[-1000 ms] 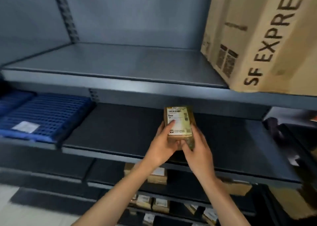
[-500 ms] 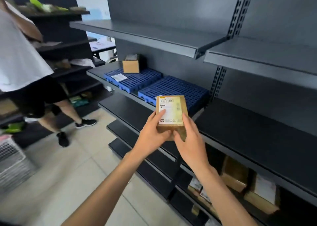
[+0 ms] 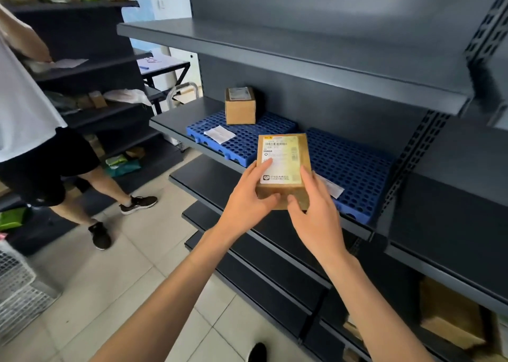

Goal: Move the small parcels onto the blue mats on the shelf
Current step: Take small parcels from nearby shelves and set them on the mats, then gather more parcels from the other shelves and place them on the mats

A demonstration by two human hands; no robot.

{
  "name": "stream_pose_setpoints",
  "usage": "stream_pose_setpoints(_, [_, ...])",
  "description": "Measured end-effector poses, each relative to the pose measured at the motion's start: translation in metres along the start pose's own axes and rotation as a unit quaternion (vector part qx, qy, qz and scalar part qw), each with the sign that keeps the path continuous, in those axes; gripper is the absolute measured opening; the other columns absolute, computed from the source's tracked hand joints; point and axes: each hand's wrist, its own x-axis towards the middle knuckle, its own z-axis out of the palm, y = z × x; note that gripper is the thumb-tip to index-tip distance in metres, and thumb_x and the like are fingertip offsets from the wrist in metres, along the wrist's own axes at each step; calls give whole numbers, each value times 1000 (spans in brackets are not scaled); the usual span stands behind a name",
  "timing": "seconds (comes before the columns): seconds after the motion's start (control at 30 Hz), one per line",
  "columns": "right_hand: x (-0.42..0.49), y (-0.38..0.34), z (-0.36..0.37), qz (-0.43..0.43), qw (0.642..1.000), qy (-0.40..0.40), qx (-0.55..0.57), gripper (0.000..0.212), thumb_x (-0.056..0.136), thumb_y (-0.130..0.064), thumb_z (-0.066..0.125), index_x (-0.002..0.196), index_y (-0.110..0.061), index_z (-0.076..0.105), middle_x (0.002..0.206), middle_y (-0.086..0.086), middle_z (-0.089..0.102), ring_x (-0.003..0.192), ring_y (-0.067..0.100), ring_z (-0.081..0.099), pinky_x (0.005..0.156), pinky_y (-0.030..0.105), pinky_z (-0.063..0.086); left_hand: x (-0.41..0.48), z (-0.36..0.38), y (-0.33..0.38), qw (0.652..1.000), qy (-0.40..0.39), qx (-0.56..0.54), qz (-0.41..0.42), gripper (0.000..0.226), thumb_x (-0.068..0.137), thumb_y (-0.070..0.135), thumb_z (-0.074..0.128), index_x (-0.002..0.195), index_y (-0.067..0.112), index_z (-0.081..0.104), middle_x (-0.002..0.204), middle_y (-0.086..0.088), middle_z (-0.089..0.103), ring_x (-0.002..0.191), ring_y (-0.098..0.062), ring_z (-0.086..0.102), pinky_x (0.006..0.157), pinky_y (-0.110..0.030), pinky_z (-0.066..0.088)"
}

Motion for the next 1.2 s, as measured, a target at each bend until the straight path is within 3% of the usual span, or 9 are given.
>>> stream_pose_setpoints(0.17, [81,12,41,21,998,49,-10,61,94,-32,56,145,-44,25,154,-3,32,129,17,45,89,37,49,88,-13,-38,999,-29,-19,17,81,82,24,70,151,34,27,153,7,27,131,2,39,105,-22,41])
stream_pose_setpoints(0.33, [167,27,84,77,993,87,-9,58,94,-30,55,145,-41,30,150,-4,36,124,18,50,82,30,48,183,-26,-62,998,-53,14,21,89,81,30,71,153,29,21,155,0,31,141,-11,33,113,-32,34])
stream_pose_setpoints(0.53, [247,38,120,128,988,81,-25,65,93,-26,58,151,-31,29,153,6,34,133,28,44,95,41,48,271,-46,-87,992,-67,94,52,83,87,26,69,155,20,21,160,-14,22,150,-30,11,119,-49,21])
stream_pose_setpoints(0.67, [264,38,141,154,986,41,-55,74,94,-28,58,154,-36,15,163,4,13,135,31,41,95,42,46,288,-63,-99,990,-36,84,104,66,88,19,63,148,21,37,154,-11,32,145,-27,20,118,-43,23])
stream_pose_setpoints(0.77, [257,35,147,166,980,80,-76,72,94,-27,56,154,-34,17,163,4,15,136,30,40,97,40,45,286,-75,-108,986,-18,69,149,53,83,14,61,135,19,53,143,-4,45,132,-20,34,110,-30,29])
stream_pose_setpoints(0.9, [229,20,146,192,967,141,-85,66,96,-27,55,153,-29,22,161,1,20,145,20,27,112,38,33,276,-84,-115,973,-25,64,221,41,83,10,63,124,18,62,128,-1,55,120,-18,43,104,-29,35])
stream_pose_setpoints(1.07, [173,-12,141,219,949,194,-117,62,97,-24,55,152,-28,27,159,-4,26,144,10,25,110,23,28,248,-76,-115,953,-163,-13,255,39,92,18,58,130,25,55,128,8,55,122,-2,40,101,-12,30])
stream_pose_setpoints(1.13, [149,-24,137,225,938,213,-155,60,97,-24,55,151,-25,29,158,-3,28,143,11,28,106,24,36,234,-64,-113,939,-232,-16,255,42,97,25,55,137,32,48,137,16,49,126,8,31,100,-2,21])
stream_pose_setpoints(1.2, [117,-35,131,255,924,224,-175,60,98,-27,53,152,-26,28,158,-8,25,142,10,30,99,28,46,215,-49,-107,922,-289,-24,255,44,99,29,52,142,35,42,145,18,42,133,6,28,102,-5,19])
